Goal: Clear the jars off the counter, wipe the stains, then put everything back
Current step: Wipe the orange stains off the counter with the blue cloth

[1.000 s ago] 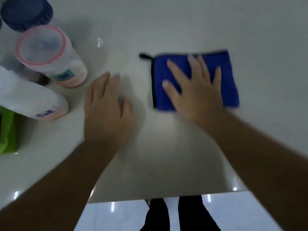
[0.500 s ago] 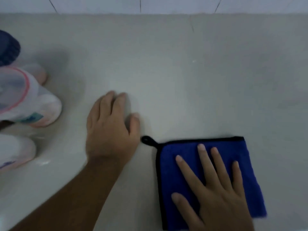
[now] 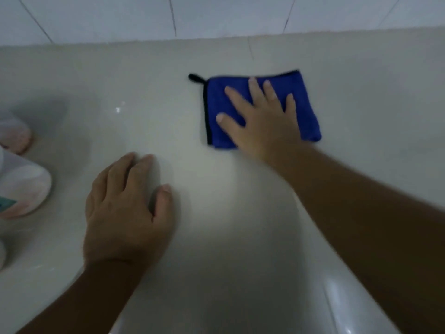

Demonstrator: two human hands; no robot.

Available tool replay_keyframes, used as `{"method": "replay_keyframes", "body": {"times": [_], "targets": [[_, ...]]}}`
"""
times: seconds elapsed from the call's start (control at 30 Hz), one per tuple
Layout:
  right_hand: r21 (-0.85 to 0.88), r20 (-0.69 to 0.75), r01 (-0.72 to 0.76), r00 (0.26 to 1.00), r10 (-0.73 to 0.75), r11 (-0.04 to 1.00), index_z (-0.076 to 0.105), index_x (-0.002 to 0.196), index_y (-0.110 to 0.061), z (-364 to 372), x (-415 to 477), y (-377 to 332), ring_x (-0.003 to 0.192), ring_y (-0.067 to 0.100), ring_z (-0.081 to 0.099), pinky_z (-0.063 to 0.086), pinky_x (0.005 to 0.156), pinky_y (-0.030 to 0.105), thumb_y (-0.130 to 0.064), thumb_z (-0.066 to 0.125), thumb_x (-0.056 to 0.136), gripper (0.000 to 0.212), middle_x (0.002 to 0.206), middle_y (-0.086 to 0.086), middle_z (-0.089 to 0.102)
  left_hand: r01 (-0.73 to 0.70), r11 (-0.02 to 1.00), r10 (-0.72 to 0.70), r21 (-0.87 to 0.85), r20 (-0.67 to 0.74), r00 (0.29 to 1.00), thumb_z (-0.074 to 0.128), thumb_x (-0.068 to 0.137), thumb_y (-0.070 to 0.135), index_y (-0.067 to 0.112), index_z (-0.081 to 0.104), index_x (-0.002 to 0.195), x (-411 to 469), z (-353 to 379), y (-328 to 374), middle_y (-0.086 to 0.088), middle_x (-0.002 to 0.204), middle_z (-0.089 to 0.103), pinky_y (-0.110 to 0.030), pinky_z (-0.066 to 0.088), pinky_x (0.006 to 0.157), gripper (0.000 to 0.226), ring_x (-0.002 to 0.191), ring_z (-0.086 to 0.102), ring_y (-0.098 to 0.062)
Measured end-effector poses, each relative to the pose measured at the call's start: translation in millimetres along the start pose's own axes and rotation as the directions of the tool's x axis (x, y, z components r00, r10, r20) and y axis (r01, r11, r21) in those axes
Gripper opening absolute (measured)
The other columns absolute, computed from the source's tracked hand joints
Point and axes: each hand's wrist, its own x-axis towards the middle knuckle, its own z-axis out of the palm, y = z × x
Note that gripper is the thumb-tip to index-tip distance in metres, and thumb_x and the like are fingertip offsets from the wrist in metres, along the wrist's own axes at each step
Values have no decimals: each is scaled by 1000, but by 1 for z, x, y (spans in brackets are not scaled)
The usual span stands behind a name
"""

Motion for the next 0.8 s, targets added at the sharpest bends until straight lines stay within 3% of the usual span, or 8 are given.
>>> {"method": "replay_keyframes", "body": {"times": [0.13,0.27,0.33,0.43,0.5,0.63,0.8], "targets": [[40,5,29,1000,-29,999,1,156,-52,13,-133,9,157,24,-3,1,122,59,-76,14,92,70,171,-4,-1,4,1000,-4,-4,2,1000,49,85,42,19,53,139,-2,-3,0,-7,147,46,-46,29,112,59,134,37,-31],[44,-12,8,1000,-7,999,27,154,-51,26,-195,25,152,26,26,16,116,59,-81,24,89,71,166,-4,26,42,997,-45,-72,-45,998,48,78,47,19,57,134,12,1,9,-7,143,50,-39,25,113,63,132,38,-28],[55,4,9,1000,-9,998,24,153,-54,21,-169,26,153,24,23,11,118,56,-82,20,88,71,167,-5,23,-3,999,0,-45,-66,998,52,80,38,15,54,137,29,8,30,-11,145,48,-38,22,114,61,134,35,-30],[82,-82,45,996,-38,996,0,153,-57,10,-83,35,156,21,-1,-2,122,58,-82,7,87,71,170,-7,1,-14,997,14,-81,-10,1000,49,92,30,18,42,147,69,21,73,-6,155,36,-38,18,118,57,143,26,-26],[72,-113,30,993,-22,997,2,154,-54,0,-4,48,156,23,-5,-3,121,61,-80,10,89,71,170,-5,-2,28,994,-29,-102,-9,1000,43,96,33,19,36,150,92,33,87,-5,158,32,-39,17,120,57,145,22,-23],[26,-63,-6,998,8,1000,11,155,-50,-16,119,55,155,29,0,-4,118,66,-76,17,91,70,169,-1,4,-18,999,18,47,9,1000,32,95,56,25,29,151,104,55,85,-6,158,31,-46,23,118,64,146,24,-26],[28,-42,31,999,-30,999,5,156,-50,-22,123,56,156,27,-2,-4,120,64,-75,15,92,69,170,-1,2,-18,994,14,106,34,999,30,92,65,33,24,151,105,55,87,-2,159,27,-45,21,116,68,147,20,-24]]}}
